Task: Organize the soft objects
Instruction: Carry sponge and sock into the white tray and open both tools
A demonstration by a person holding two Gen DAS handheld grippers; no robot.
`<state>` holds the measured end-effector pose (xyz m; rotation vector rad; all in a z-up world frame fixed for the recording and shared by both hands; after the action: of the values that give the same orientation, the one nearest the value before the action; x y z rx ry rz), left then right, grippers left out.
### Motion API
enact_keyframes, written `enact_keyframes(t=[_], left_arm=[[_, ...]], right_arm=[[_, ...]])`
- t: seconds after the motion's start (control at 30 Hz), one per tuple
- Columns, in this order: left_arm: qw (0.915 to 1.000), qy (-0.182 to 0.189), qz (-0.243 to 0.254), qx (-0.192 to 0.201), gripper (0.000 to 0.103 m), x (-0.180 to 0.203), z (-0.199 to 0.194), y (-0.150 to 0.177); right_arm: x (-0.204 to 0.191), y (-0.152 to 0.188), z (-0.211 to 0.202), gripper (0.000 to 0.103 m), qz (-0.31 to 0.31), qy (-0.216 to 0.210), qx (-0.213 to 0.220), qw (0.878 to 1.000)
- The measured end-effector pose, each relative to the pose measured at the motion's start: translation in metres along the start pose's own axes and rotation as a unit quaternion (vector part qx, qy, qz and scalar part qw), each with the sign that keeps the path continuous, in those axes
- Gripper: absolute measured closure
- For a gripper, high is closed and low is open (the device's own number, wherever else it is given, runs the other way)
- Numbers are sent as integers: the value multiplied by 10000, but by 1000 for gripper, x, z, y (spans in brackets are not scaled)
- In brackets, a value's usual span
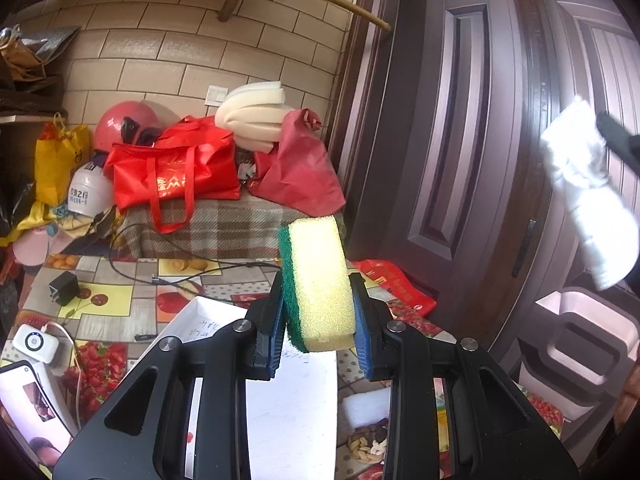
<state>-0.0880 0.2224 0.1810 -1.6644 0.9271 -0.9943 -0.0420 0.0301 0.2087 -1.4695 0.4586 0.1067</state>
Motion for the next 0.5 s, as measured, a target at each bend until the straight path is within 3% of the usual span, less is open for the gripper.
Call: enact_keyframes(t=[0.33, 0.5], left_arm=[[9987, -55, -260, -439, 75, -19, 29, 17], [9959, -279, -419, -756, 75, -39, 52, 33]], right_arm=[[24, 18, 40, 65, 393, 304, -493, 9975], [52, 34, 68, 65, 835, 544, -871, 9912]])
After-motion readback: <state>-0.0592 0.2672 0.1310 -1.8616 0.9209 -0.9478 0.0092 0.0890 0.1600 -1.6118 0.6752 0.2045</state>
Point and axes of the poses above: each gripper's, at about its wrist camera, not at the fingertips, and z roughly the way its jaws point, x to its right, y to its underside, the point moved 3 cm from there along z, roughly the way its jaws point, and after that the axes turned 1 degree about z, right-handed, at the moved point
